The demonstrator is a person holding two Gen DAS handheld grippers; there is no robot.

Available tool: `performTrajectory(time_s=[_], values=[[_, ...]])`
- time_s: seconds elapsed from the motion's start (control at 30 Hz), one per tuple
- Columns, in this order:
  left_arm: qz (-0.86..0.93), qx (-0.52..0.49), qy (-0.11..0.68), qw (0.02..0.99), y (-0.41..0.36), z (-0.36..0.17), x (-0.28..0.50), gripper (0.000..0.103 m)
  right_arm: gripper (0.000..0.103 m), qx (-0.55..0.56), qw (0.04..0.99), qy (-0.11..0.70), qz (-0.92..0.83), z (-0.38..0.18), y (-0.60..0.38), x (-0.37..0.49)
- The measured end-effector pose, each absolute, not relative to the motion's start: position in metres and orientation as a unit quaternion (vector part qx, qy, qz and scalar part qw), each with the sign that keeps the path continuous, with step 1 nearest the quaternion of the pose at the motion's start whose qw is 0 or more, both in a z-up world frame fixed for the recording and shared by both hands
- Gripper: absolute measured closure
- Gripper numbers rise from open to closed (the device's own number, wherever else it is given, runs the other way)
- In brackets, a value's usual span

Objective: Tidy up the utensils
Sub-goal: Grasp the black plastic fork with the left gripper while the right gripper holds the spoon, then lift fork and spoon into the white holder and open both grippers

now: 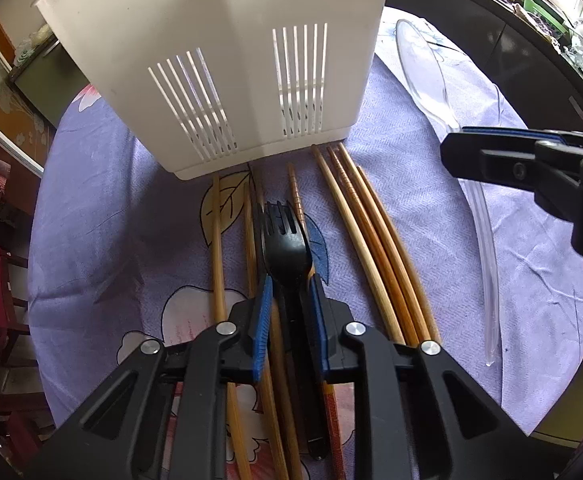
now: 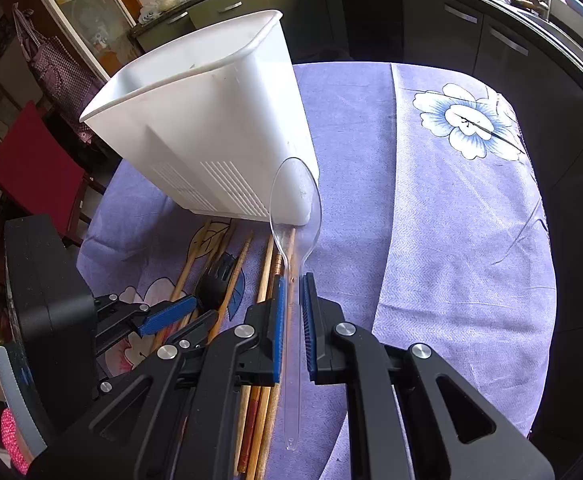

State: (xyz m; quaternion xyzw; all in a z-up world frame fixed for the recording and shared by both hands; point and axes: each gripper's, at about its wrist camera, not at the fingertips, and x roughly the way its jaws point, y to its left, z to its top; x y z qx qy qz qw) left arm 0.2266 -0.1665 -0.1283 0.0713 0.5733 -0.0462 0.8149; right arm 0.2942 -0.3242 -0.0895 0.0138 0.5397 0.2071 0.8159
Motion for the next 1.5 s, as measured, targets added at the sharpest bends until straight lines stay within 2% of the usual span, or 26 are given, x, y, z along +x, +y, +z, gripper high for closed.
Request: performTrajectory(time_s=[0.13, 0.5, 0.63, 0.9, 1.23, 1.5], values=[[-0.051, 0.075, 0.578, 0.811, -0.169, -0.129, 0.226, 0.094, 0.094, 0.013, 0.817, 0.538, 0.208, -0.088, -0.325, 0.294], [-0.053, 0.117, 0.577, 0.807, -0.184, -0.133, 0.223, 0.095, 0.094, 0.013, 0.817, 0.537, 0.209, -0.086, -0.326, 0.293], [-0.062, 0.102, 0.582, 0.804, -0.181, -0.133, 0.226, 0.092, 0.094, 0.011, 0.818, 0.536, 0.209, -0.084, -0.324, 0.292], [-0.074, 0.105, 0.574, 0.808, -0.18, -0.13, 0.224, 0.094, 0.094, 0.01, 0.821, 0.531, 0.211, -0.078, -0.325, 0.289], [-0.094, 0.065, 0.512, 0.851, -0.15, -0.065, 0.198, 0.094, 0.093, 0.028, 0.838, 0.496, 0.225, -0.05, -0.341, 0.276], [-0.113, 0.022, 0.436, 0.893, -0.121, 0.019, 0.193, 0.094, 0.093, 0.047, 0.878, 0.401, 0.256, 0.025, -0.344, 0.268]])
